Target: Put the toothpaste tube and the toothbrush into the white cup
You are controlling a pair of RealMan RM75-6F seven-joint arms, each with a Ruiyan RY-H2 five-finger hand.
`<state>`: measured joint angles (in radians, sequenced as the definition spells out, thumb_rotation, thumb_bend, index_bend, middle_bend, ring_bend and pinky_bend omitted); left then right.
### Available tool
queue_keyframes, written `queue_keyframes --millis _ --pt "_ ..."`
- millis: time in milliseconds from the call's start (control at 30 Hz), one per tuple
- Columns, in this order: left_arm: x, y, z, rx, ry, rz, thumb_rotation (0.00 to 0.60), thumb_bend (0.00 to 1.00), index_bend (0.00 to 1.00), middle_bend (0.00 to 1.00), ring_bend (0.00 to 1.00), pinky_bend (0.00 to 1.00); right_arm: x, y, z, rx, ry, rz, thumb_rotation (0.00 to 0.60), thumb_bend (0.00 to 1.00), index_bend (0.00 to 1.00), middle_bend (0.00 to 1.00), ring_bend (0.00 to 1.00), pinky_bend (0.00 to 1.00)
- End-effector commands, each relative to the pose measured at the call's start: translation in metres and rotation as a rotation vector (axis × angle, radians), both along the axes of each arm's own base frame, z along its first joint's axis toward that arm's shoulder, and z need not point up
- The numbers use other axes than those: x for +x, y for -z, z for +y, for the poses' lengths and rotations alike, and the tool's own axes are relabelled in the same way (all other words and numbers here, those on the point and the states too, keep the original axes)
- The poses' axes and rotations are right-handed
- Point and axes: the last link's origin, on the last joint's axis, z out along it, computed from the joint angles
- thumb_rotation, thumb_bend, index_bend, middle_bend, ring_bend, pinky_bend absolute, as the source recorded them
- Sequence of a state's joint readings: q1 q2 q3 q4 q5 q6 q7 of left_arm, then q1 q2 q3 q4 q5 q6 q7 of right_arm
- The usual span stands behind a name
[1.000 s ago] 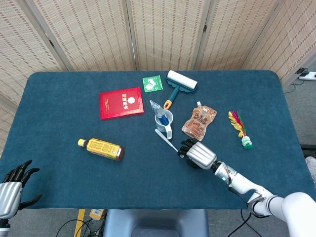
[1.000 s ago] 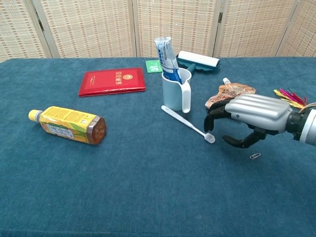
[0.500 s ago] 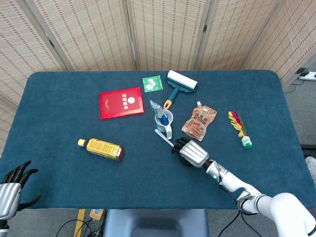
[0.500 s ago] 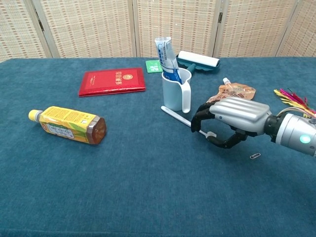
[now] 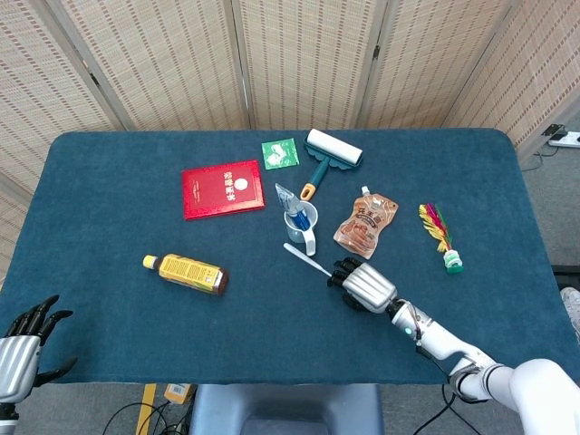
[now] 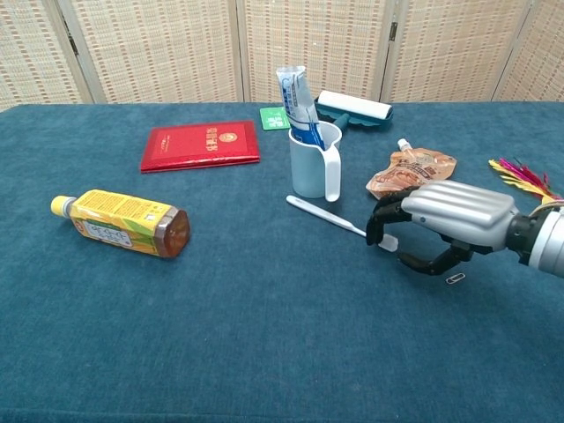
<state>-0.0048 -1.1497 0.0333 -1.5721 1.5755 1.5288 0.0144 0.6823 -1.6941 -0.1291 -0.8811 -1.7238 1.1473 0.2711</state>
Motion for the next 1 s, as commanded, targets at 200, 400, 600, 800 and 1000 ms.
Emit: queue_keyframes --millis 200,400,600,800,1000 --pt "-0.001 0.001 -0.001 -0.006 -0.003 -0.001 0.6 0.22 0.27 0.11 0.14 0.2 -0.03 -0.022 0.019 -0.011 0.049 0.032 0.6 0.44 0.36 0.37 0.17 0.22" --pt "0.001 0.002 -0.001 -0.007 0.006 -0.003 0.6 0.22 0.27 0.11 0.14 0.2 -0.033 -0.042 0.017 -0.066 0.08 -0.023 0.6 0.44 0.36 0.37 0.17 0.22" --pt "0.002 0.0 -0.002 -0.002 0.005 -0.002 0.6 0.22 0.27 0.11 0.14 0.2 -0.018 -0.034 -0.007 -0.092 0.085 -0.019 0.6 0.44 0.36 0.37 0.17 0.22" --pt "0.001 -0.002 -0.004 0.001 -0.002 -0.001 0.6 0.22 0.27 0.11 0.14 0.2 -0.01 -0.014 -0.018 -0.074 0.078 0.02 0.6 0.44 0.36 0.37 0.17 0.22" --pt "-0.002 -0.004 -0.007 0.009 -0.015 0.0 0.6 0.22 0.27 0.11 0.14 0.2 -0.003 -0.002 -0.006 -0.017 0.022 0.013 0.6 0.44 0.36 0.37 0.17 0.22"
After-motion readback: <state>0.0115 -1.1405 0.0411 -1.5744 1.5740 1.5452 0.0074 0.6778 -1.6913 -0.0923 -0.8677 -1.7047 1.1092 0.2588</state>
